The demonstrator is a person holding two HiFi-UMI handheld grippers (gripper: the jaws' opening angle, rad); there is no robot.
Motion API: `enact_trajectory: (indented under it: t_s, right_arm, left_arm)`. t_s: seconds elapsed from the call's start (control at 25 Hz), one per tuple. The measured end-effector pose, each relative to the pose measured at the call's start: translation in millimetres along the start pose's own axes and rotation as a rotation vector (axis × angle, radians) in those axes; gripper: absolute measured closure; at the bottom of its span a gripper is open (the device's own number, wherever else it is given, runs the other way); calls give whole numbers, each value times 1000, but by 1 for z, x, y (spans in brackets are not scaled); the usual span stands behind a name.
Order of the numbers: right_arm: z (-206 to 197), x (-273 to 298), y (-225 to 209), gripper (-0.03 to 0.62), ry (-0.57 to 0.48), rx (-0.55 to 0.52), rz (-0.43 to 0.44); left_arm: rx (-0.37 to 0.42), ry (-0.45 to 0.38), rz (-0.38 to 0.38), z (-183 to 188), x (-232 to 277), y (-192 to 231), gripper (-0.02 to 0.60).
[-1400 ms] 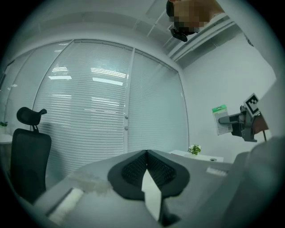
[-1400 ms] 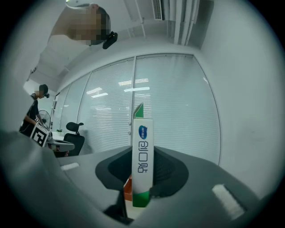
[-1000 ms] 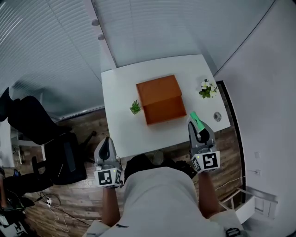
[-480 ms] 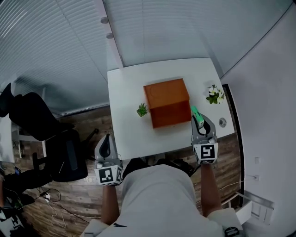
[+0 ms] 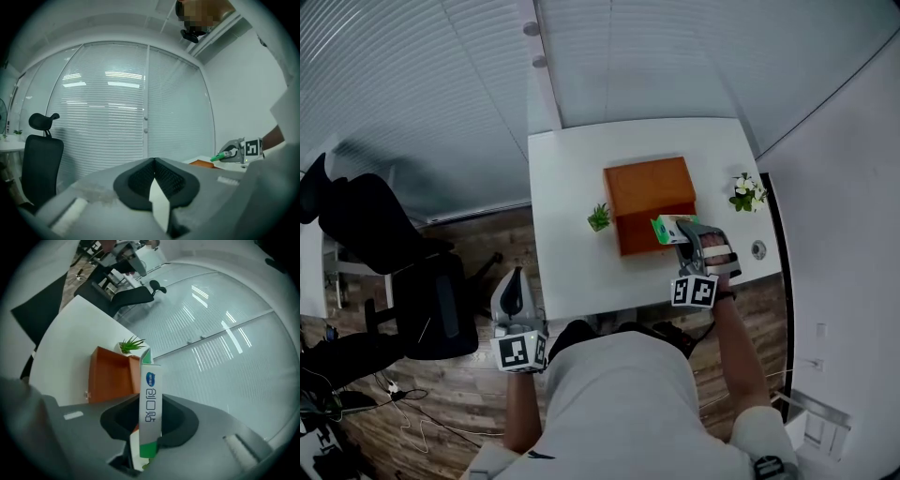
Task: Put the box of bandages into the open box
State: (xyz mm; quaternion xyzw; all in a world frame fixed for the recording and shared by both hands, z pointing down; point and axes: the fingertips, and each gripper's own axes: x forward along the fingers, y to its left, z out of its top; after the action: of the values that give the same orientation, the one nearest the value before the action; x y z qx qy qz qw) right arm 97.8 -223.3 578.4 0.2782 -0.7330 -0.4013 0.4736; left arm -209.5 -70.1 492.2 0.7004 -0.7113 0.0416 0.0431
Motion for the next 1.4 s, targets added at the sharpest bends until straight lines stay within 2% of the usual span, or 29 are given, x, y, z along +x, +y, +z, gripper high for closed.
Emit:
enact_trajectory:
  t_s: [0.24, 0.28, 0.4, 0.6, 0.76, 1.16, 1.28, 1.4]
  right_arm:
    - [-1, 12, 4, 496, 38, 12, 36]
    - [-1, 13, 3, 486, 40, 15, 41]
    - [0, 13, 3, 394, 39, 30, 57]
    - [0, 11, 9, 364, 34, 29, 132]
    - [-6, 10, 8, 360, 51, 40, 182]
    - [-9, 5, 3, 372, 69, 65, 165]
    - [-9, -1, -5, 373, 61, 150, 135]
    - [-11, -14, -22, 373, 29, 351, 82]
  left_arm:
    - [-4, 3, 23, -2, -5, 15, 577]
    - [-3, 1, 22, -2, -5, 17, 577]
    - [-6, -4, 21, -2, -5, 19, 577]
    - [-16, -5, 13, -2, -1, 18, 577]
    - [-11, -5, -6, -2, 2, 13, 577]
    - [-8, -9, -21, -2, 4, 11, 577]
    - [-1, -6, -26, -2, 3, 10, 577]
    - [-2, -7, -34, -1, 3, 9, 577]
